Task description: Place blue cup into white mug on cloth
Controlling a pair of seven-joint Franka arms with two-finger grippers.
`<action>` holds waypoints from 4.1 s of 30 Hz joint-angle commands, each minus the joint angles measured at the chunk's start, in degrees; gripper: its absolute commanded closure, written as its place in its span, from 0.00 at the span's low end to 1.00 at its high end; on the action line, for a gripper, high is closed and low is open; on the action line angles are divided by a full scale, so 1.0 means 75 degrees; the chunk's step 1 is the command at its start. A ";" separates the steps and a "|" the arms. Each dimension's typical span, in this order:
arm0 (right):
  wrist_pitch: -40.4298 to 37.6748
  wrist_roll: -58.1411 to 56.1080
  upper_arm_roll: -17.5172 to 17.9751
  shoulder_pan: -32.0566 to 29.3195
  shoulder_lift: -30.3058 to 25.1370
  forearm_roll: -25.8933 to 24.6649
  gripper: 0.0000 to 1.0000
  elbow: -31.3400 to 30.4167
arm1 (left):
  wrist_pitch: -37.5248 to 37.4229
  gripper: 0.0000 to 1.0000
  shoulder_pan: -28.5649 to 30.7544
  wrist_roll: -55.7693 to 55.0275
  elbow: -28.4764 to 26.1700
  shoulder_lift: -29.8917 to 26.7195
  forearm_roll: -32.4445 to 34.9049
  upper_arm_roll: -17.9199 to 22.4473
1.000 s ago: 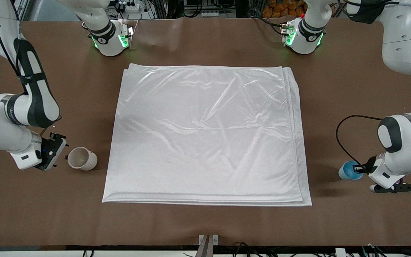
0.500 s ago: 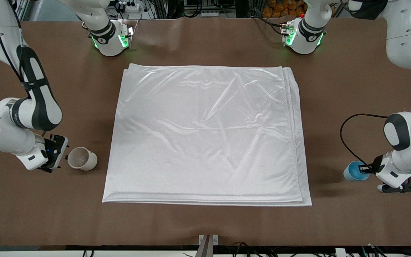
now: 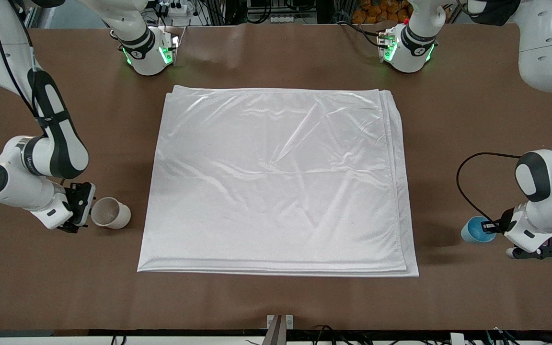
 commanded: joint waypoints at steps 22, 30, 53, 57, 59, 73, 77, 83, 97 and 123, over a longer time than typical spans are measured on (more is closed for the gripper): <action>0.0009 -0.0496 0.0070 -0.0061 -0.0032 -0.0010 1.00 0.0007 | -0.0936 1.00 -0.0143 -0.0058 -0.0129 -0.0794 -0.0081 0.0002; -0.0038 -0.0449 0.0093 -0.0014 -0.0208 0.0013 1.00 0.0054 | -0.1100 1.00 -0.0143 -0.0058 -0.0129 -0.0888 -0.0093 -0.0045; -0.1139 0.2573 0.0129 0.2341 -0.0923 -0.0022 1.00 0.0417 | -0.1124 1.00 -0.0120 -0.0058 -0.0129 -0.0935 -0.0093 -0.0115; -0.1198 0.2949 0.0129 0.2880 -0.0934 -0.0069 1.00 0.0464 | -0.1124 1.00 -0.0120 -0.0058 -0.0129 -0.0935 -0.0093 -0.0115; -0.1210 0.3089 0.0129 0.3079 -0.0923 -0.0069 1.00 0.0522 | -0.1124 1.00 -0.0132 -0.0070 -0.0129 -0.0935 -0.0093 -0.0115; -0.1198 0.5069 0.0129 0.5083 -0.0806 -0.0080 1.00 0.0733 | -0.1428 1.00 -0.0143 -0.0480 -0.0129 -0.1005 -0.0105 -0.0303; -0.1198 0.5304 0.0129 0.5552 -0.0584 -0.0080 1.00 0.0955 | -0.1452 1.00 -0.0143 -0.0480 -0.0129 -0.1040 -0.0116 -0.0303; -0.1175 0.5317 0.0129 0.5857 -0.0279 0.0025 1.00 0.1214 | -0.1498 1.00 -0.0319 -0.1100 -0.0141 -0.1040 -0.0117 -0.0385; -0.1081 0.5633 0.0129 0.6279 0.0296 0.0025 0.96 0.1378 | -0.1733 1.00 -0.1490 -0.3011 -0.0129 -0.1040 -0.0187 -0.0408; -0.0741 0.5610 0.0093 0.6502 0.0472 -0.0221 0.22 0.1308 | -0.2624 1.00 -0.3623 -0.4604 -0.0035 -0.1239 -0.0304 -0.0924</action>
